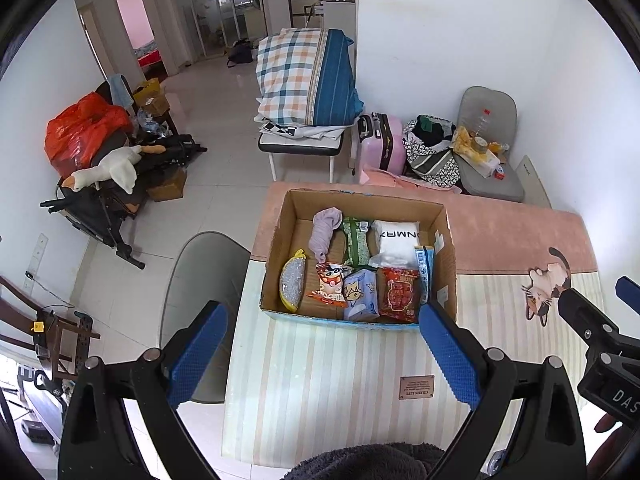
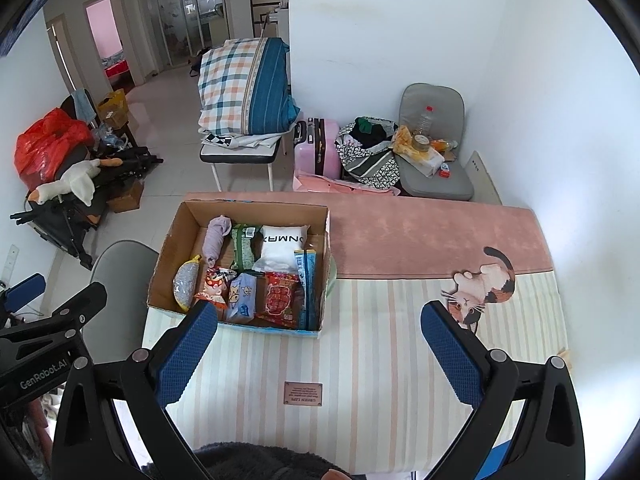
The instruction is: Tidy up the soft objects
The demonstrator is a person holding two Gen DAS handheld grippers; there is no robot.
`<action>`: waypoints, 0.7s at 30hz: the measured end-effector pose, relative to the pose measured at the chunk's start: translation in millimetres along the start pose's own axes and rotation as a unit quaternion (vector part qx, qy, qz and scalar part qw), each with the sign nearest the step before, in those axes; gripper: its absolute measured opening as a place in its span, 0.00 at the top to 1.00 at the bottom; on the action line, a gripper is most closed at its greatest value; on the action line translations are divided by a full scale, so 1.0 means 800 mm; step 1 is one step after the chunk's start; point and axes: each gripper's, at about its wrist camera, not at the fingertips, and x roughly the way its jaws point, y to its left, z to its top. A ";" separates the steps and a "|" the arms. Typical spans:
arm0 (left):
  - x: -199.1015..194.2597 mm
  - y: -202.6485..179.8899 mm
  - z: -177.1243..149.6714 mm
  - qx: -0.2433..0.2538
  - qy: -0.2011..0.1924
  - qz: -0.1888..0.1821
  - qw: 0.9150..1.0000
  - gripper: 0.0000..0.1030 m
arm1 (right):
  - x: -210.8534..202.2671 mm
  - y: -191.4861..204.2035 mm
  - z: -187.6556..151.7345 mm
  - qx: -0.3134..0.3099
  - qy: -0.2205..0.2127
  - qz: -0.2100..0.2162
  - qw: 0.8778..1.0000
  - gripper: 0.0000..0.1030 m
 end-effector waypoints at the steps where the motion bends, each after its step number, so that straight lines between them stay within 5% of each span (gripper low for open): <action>1: 0.002 -0.001 -0.001 -0.001 0.000 0.000 1.000 0.04 | 0.001 0.000 0.000 0.000 0.001 0.000 1.000 0.00; 21: 0.000 -0.007 0.001 -0.007 0.000 -0.001 1.000 0.04 | -0.002 0.002 0.000 -0.007 -0.004 0.002 1.000 0.00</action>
